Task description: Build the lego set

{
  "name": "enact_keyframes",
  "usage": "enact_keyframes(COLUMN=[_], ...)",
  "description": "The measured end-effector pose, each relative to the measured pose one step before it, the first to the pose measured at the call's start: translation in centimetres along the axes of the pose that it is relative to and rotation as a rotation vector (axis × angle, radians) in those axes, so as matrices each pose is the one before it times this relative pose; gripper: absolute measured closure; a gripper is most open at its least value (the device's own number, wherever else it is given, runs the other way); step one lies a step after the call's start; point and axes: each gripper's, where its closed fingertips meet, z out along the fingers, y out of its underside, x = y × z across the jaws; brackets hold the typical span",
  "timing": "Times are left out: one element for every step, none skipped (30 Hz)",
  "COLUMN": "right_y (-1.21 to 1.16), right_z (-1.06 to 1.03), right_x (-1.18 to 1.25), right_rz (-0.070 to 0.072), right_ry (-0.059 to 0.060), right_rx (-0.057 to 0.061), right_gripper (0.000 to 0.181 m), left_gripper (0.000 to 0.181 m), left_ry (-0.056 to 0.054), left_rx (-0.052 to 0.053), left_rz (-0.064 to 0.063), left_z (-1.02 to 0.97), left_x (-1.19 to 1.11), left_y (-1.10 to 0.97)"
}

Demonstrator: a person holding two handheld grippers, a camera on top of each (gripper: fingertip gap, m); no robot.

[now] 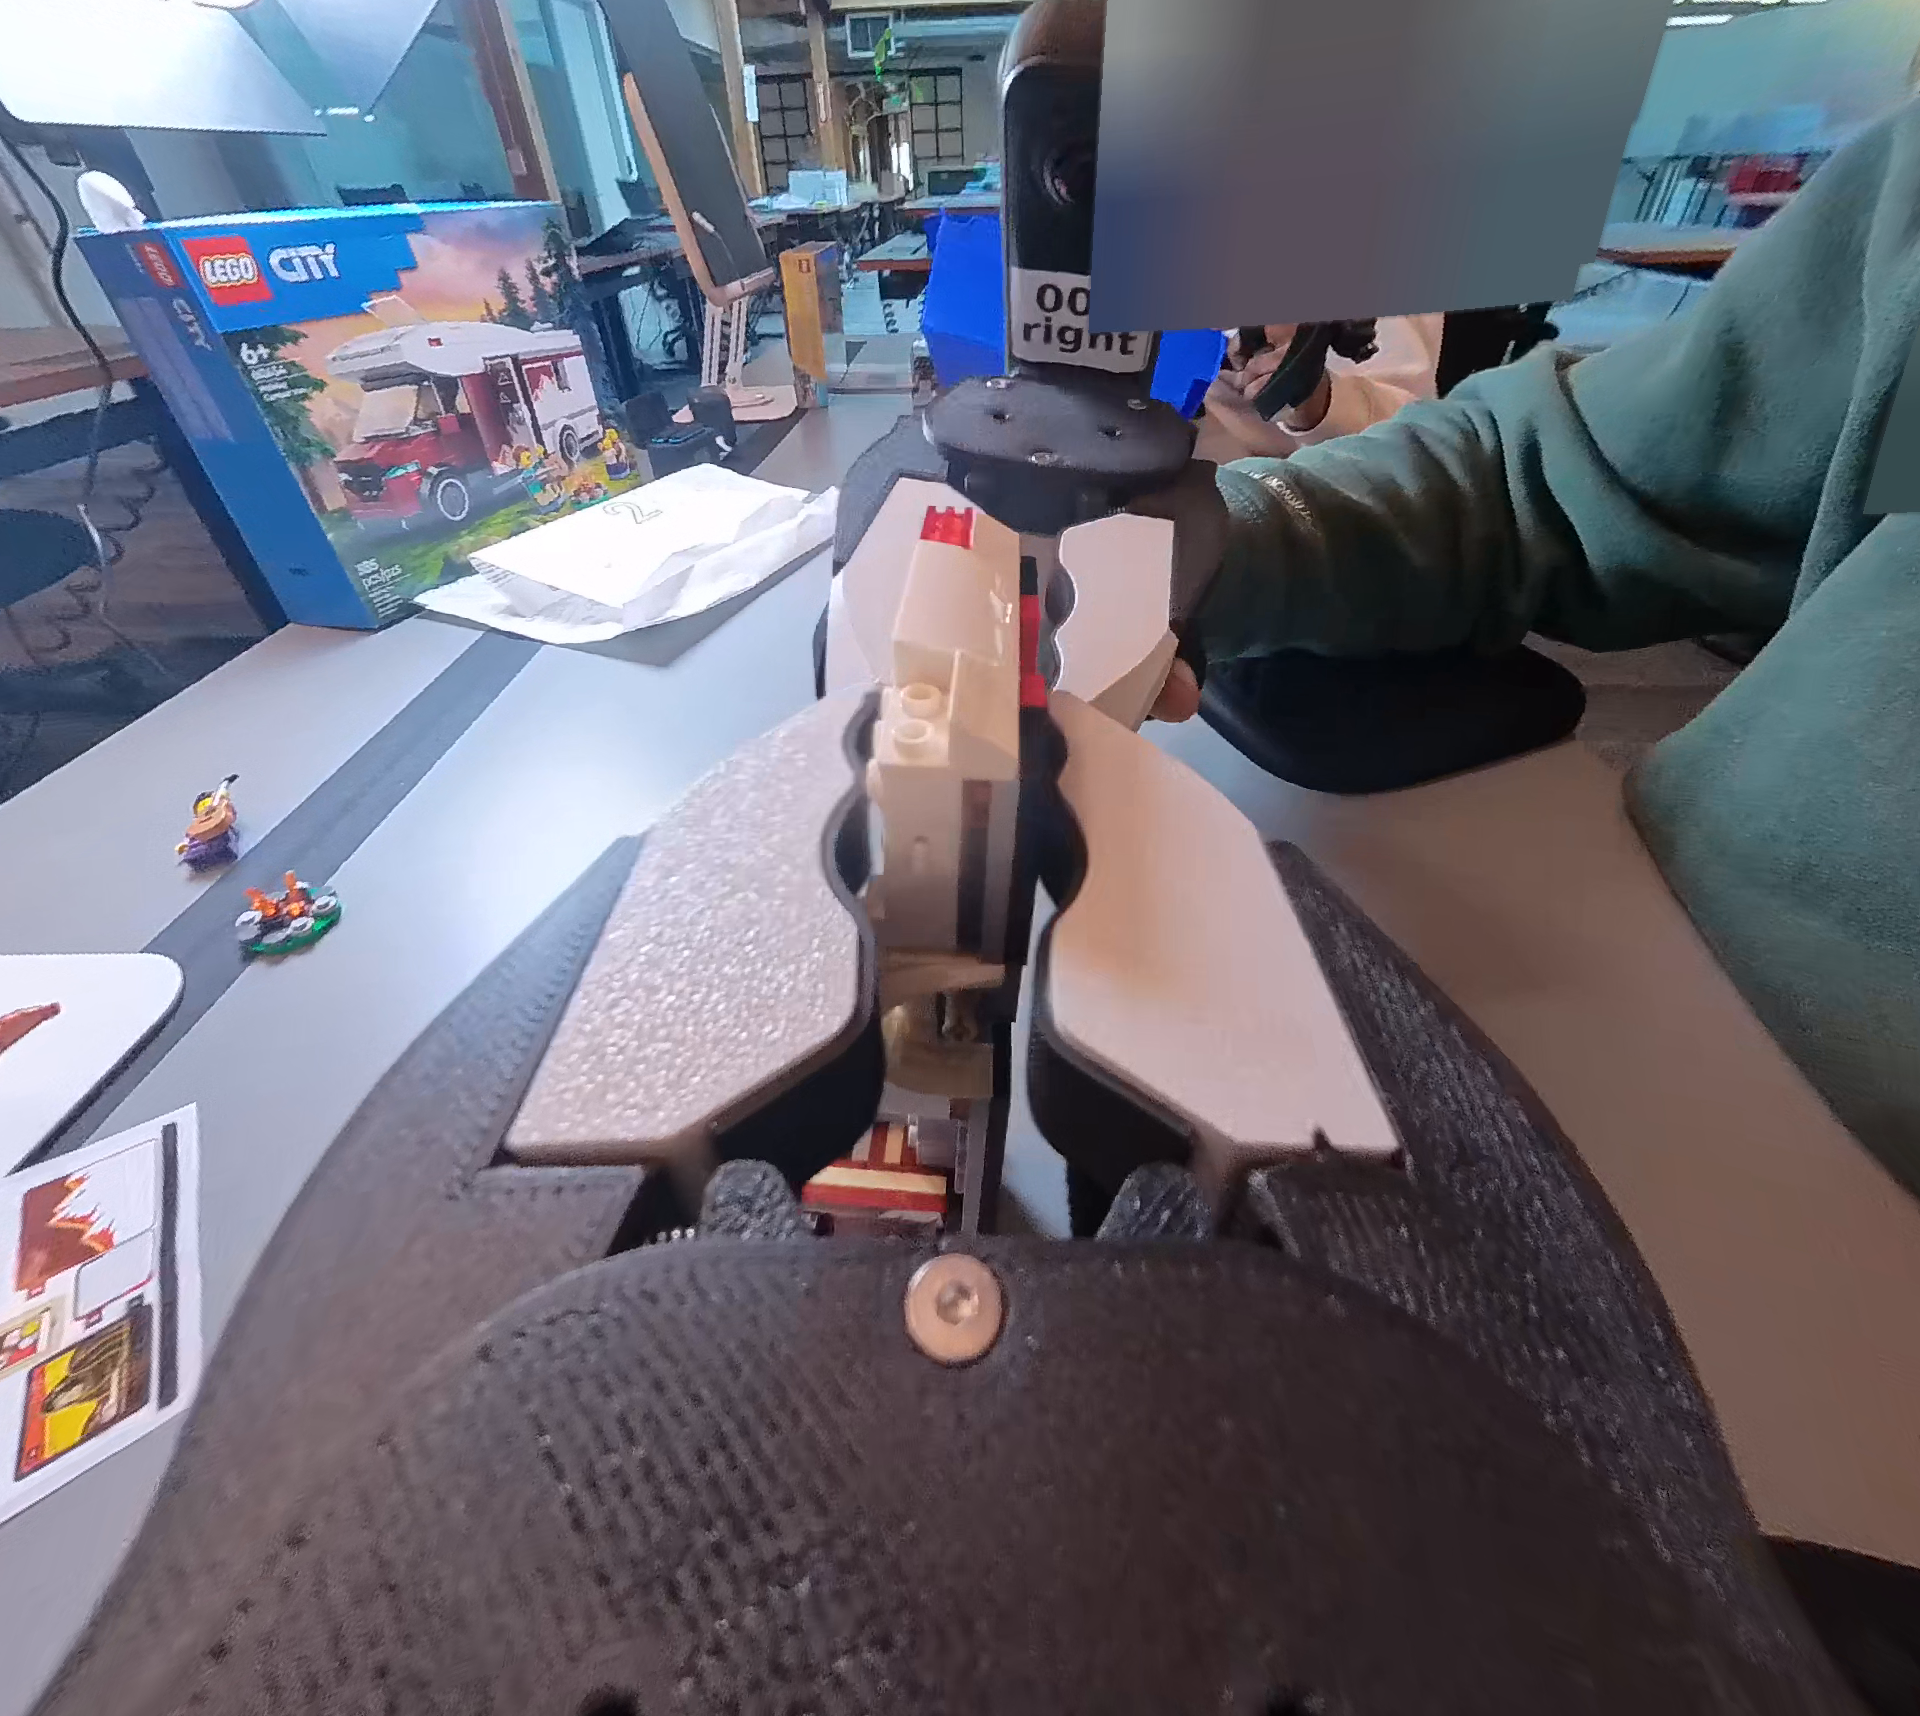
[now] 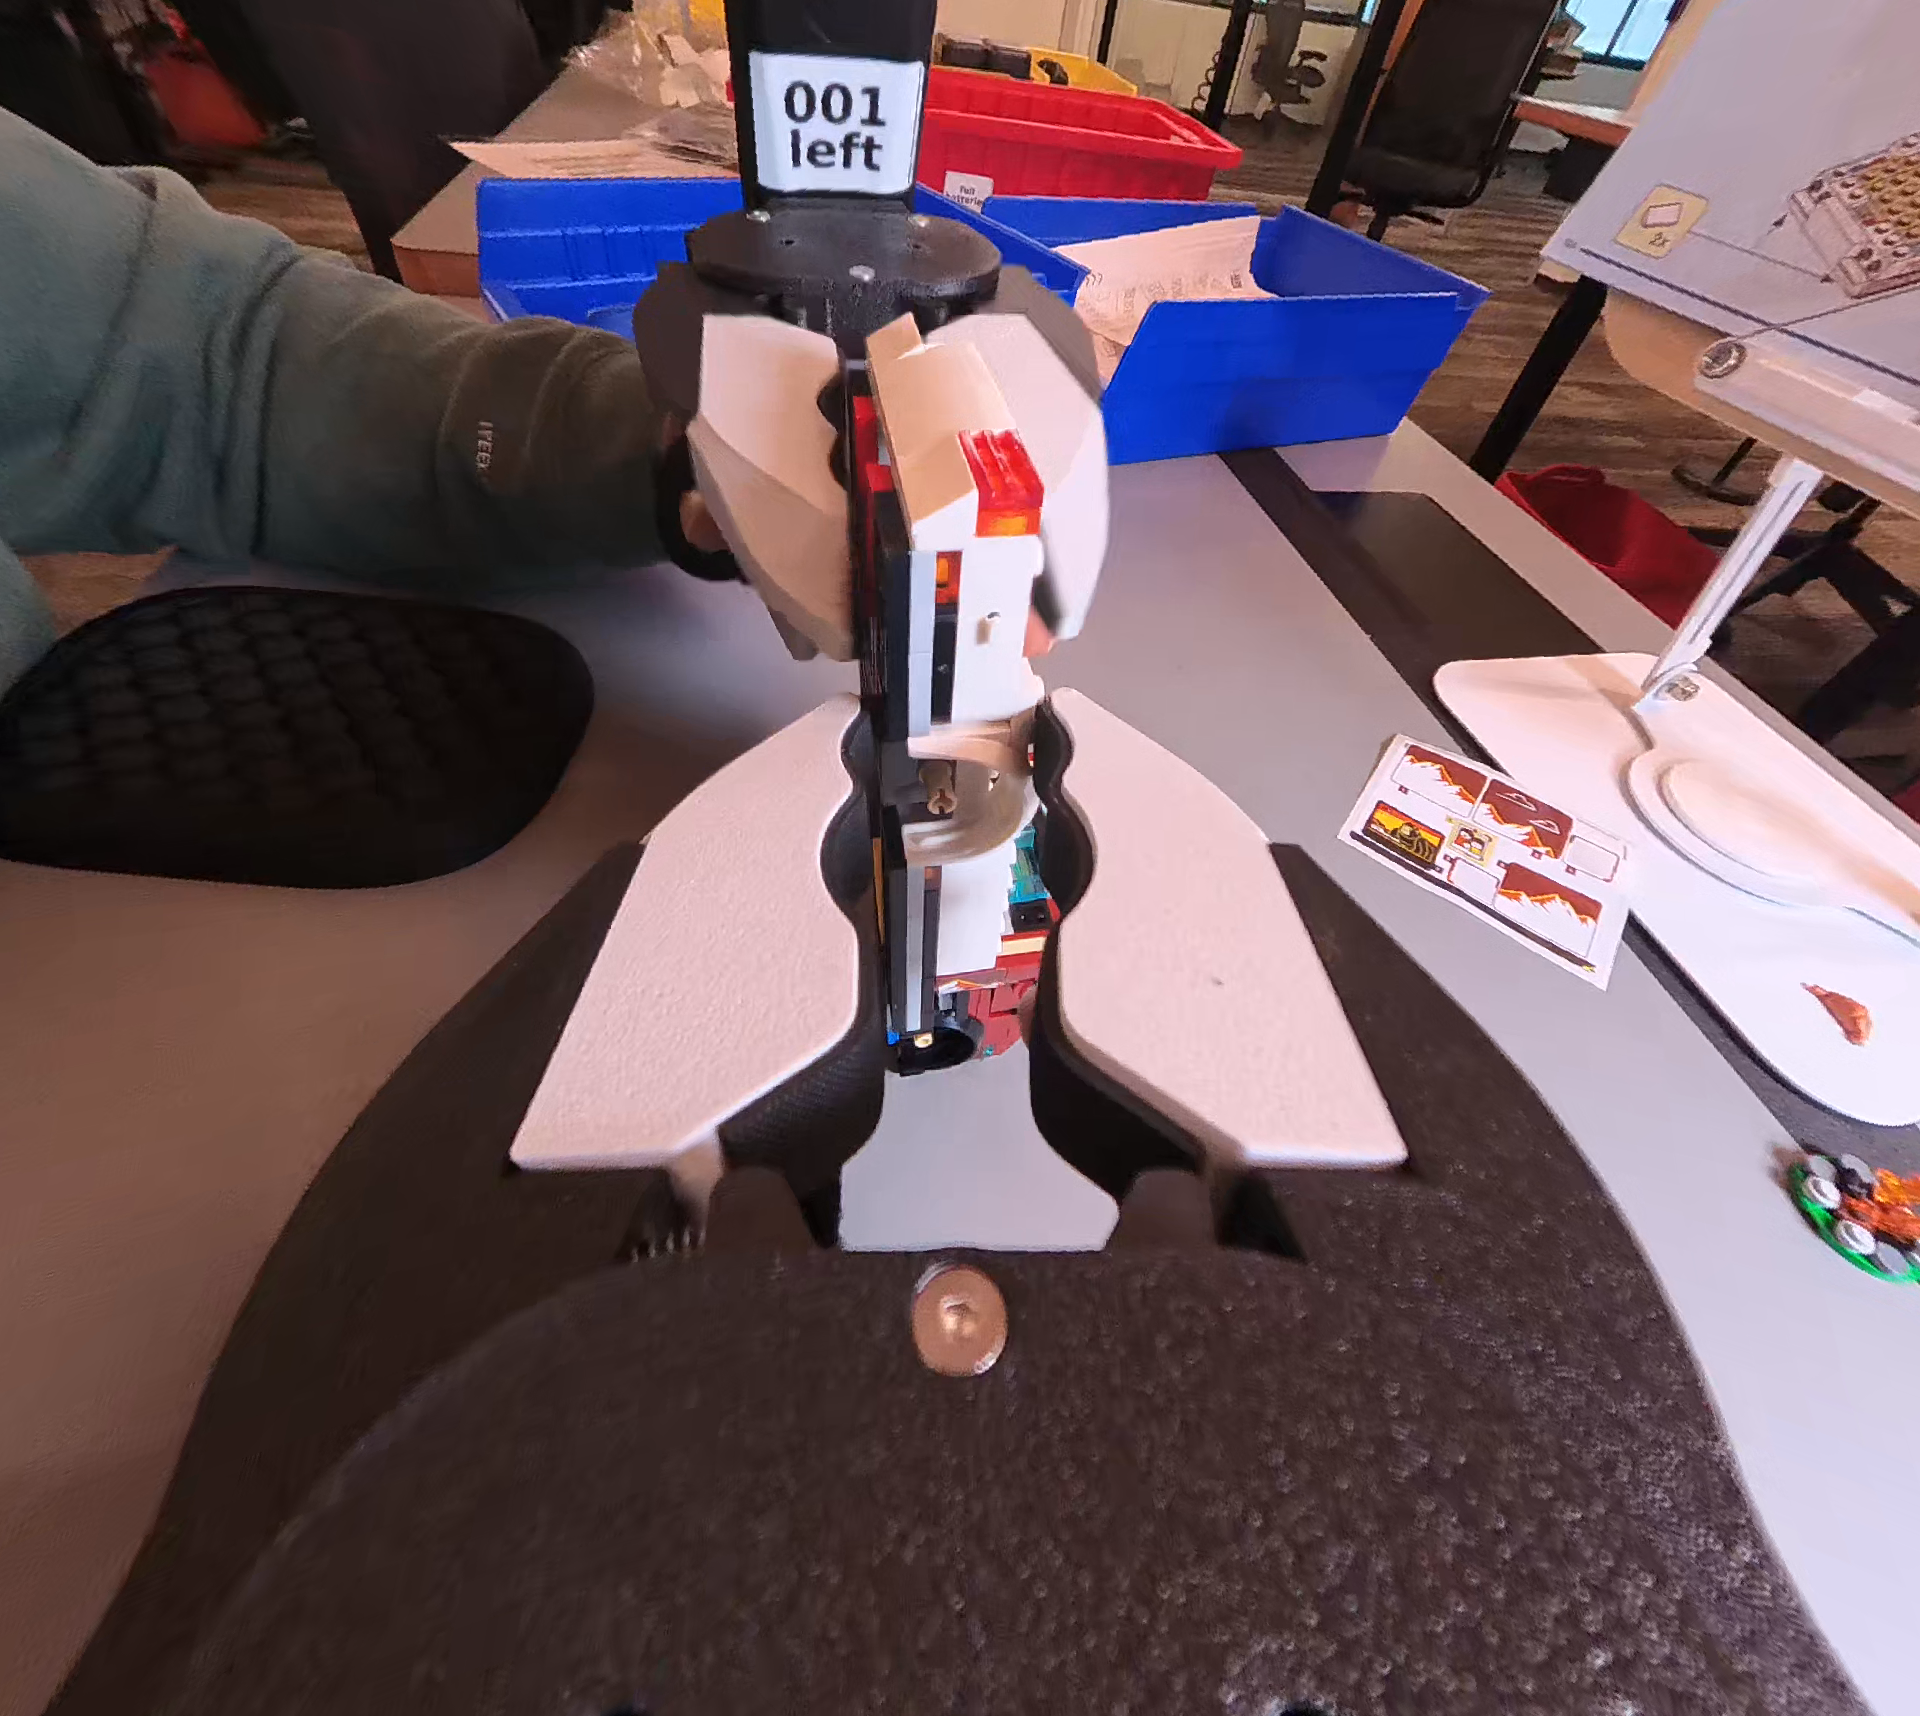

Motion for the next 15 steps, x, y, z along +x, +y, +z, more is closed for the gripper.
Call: enact_keyframes(right_y=[0.002, 0.002, 0.023, 0.033, 0.047, 0.027, 0.015, 0.013, 0.023, 0.023, 0.032, 0.059, 0.056, 0.036, 0.030], right_z=[-0.004, 0.006, -0.015, -0.070, -0.091, -0.129, -0.127, -0.128, -0.103, -0.082, -0.097, -0.115, -0.131, -0.155, -0.191], right_x=[-0.028, 0.044, 0.055, 0.062, 0.055, 0.083, 0.064, 0.065, 0.088, 0.060, -0.022, -0.041, -0.030, -0.020, -0.019], right_rz=[0.0006, 0.0025, 0.0061, 0.0071, 0.0053, 0.0039, 0.0004, -0.0011, 0.0024, 0.0040, 0.0006, -0.0009, 0.0015, 0.0028, 0.0020], right_ry=[0.0045, 0.0081, 0.0083, 0.0061, 0.0058, 0.0072, 0.0054, 0.0031, 0.0035, 0.0009, -0.0030, -0.0023, 0.0002, 0.0018, 0.0030], right_rx=[-0.0018, -0.0016, -0.0018, -0.0021, -0.0031, -0.0033, -0.0033, -0.0048, -0.0057, -0.0042, -0.0034, -0.0038, -0.0031, -0.0018, -0.0015], right_gripper=[0.153, 0.153, 0.153, 0.153, 0.153, 0.153, 0.153, 0.153, 0.153, 0.153, 0.153, 0.153, 0.153, 0.153, 0.153], left_gripper=[0.142, 0.133, 0.129, 0.129, 0.132, 0.137, 0.145, 0.152, 0.151, 0.152, 0.154, 0.155, 0.155, 0.154, 0.155], left_ry=[-0.0108, -0.0220, -0.0233, -0.0252, -0.0364, -0.0280, 0.0057, 0.0481, 0.0463, 0.0192, 0.0122, 0.0124, 0.0188, 0.0174, -0.0009], left_rx=[-0.0151, -0.0241, -0.0262, -0.0301, -0.0520, -0.0693, -0.0758, -0.0784, -0.0724, -0.0526, -0.0470, -0.0504, -0.0442, -0.0358, -0.0311], left_rz=[0.0016, 0.0009, 0.0034, 0.0028, 0.0072, 0.0227, 0.0198, -0.0068, -0.0223, -0.0029, 0.0089, 0.0039, 0.0019, 0.0035, 0.0071], left_z=[-0.157, -0.392, -0.656, -0.861, -0.921, -0.874, -0.662, -0.257, 0.222, 0.629, 0.879, 0.975, 0.926, 0.777, 0.601], left_x=[-0.020, -0.131, -0.078, -0.082, -0.223, -0.040, 0.537, 1.202, 1.181, 0.775, 0.607, 0.484, 0.430, 0.284, -0.118], left_y=[-0.106, -0.132, -0.185, -0.058, 0.430, 1.025, 1.501, 1.811, 1.856, 1.615, 1.391, 1.153, 0.776, 0.462, 0.299])
